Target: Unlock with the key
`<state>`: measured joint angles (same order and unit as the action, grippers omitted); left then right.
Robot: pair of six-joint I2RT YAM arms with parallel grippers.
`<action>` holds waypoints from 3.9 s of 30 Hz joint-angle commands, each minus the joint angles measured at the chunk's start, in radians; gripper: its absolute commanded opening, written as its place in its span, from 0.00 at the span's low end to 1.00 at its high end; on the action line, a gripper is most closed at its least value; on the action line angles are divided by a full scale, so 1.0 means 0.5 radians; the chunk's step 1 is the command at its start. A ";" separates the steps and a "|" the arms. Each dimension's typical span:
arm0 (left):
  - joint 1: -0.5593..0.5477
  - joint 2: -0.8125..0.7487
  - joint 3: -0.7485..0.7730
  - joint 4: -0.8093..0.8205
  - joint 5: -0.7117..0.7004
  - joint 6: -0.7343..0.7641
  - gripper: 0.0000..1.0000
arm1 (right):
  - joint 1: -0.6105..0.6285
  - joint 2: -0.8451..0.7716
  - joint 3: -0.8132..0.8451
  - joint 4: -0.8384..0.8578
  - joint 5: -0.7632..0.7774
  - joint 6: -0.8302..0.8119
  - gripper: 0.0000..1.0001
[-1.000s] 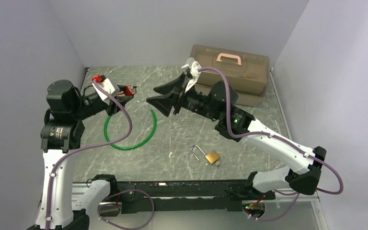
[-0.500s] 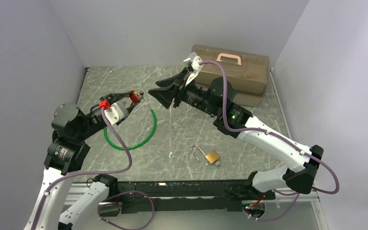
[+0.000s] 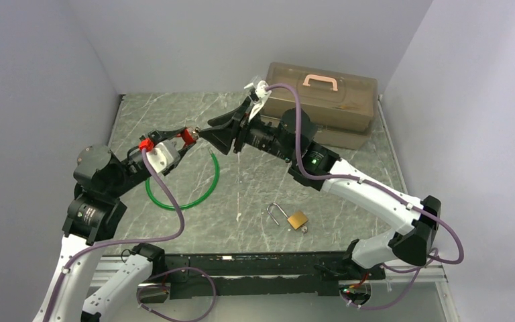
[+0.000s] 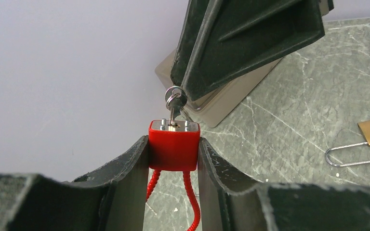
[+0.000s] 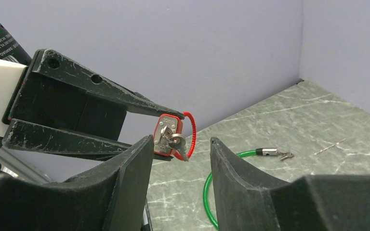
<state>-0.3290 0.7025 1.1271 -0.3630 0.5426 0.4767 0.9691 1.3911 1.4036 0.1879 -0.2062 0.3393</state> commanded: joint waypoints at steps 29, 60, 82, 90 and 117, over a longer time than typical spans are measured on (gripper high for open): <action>-0.009 -0.071 -0.073 0.147 -0.051 -0.080 0.00 | 0.001 0.105 0.209 0.036 -0.140 0.050 0.31; -0.010 -0.091 -0.064 0.153 -0.111 -0.100 0.00 | 0.078 0.186 0.244 -0.044 -0.174 0.026 0.00; -0.008 -0.089 0.035 0.257 -0.159 -0.266 0.00 | 0.210 0.347 0.133 -0.246 0.065 0.032 0.00; -0.008 -0.085 0.054 0.207 -0.048 -0.297 0.00 | 0.224 0.362 0.131 -0.333 0.029 0.065 0.01; -0.008 -0.111 0.063 -0.070 0.383 -0.266 0.00 | -0.049 -0.249 0.189 -0.636 -0.419 -0.176 0.59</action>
<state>-0.3317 0.6559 1.1042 -0.4358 0.6327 0.3454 0.9977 1.3849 1.5368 -0.1654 -0.2806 0.2768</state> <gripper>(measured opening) 0.397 0.586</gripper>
